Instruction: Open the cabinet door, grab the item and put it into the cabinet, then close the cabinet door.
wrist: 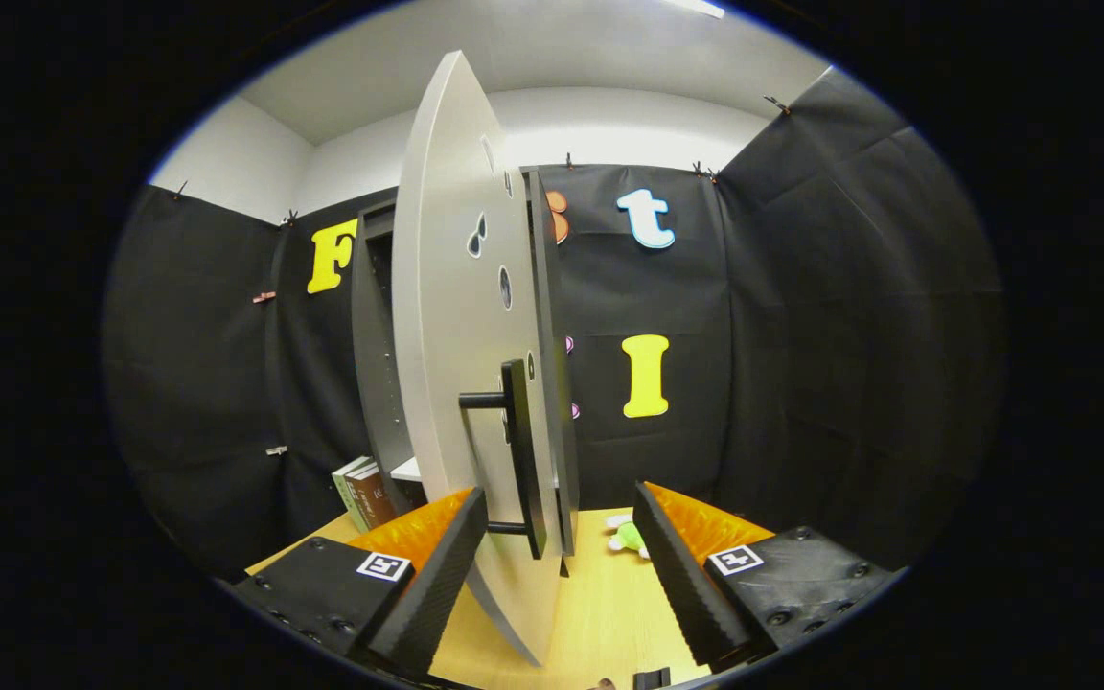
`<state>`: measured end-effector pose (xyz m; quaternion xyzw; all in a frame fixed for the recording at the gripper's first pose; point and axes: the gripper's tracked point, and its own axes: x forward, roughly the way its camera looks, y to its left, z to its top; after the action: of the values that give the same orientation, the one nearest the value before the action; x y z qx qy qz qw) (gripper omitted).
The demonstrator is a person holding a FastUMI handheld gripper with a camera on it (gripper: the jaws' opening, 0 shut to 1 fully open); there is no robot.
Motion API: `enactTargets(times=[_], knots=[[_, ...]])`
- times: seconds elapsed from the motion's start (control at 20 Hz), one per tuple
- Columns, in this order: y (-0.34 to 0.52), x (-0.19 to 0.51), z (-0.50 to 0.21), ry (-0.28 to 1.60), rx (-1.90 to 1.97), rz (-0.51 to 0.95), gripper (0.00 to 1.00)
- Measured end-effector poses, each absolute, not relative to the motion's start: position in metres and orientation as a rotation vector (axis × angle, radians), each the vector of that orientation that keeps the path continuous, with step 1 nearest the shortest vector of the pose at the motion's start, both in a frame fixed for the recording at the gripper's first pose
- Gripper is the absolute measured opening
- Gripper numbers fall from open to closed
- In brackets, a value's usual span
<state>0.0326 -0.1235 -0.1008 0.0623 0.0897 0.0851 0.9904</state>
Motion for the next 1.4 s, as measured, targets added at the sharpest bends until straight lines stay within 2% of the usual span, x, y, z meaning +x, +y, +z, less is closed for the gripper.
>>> enactTargets(times=[0.4, 0.95, 1.2, 1.4], knots=[[-0.084, 0.036, -0.102, 0.202, 0.17, 0.265, 0.98], [-0.001, 0.041, -0.104, 0.239, 0.168, 0.279, 0.98], [0.062, 0.059, -0.114, 0.24, 0.173, 0.294, 0.98], [0.131, 0.078, -0.133, 0.279, 0.191, 0.384, 0.98]])
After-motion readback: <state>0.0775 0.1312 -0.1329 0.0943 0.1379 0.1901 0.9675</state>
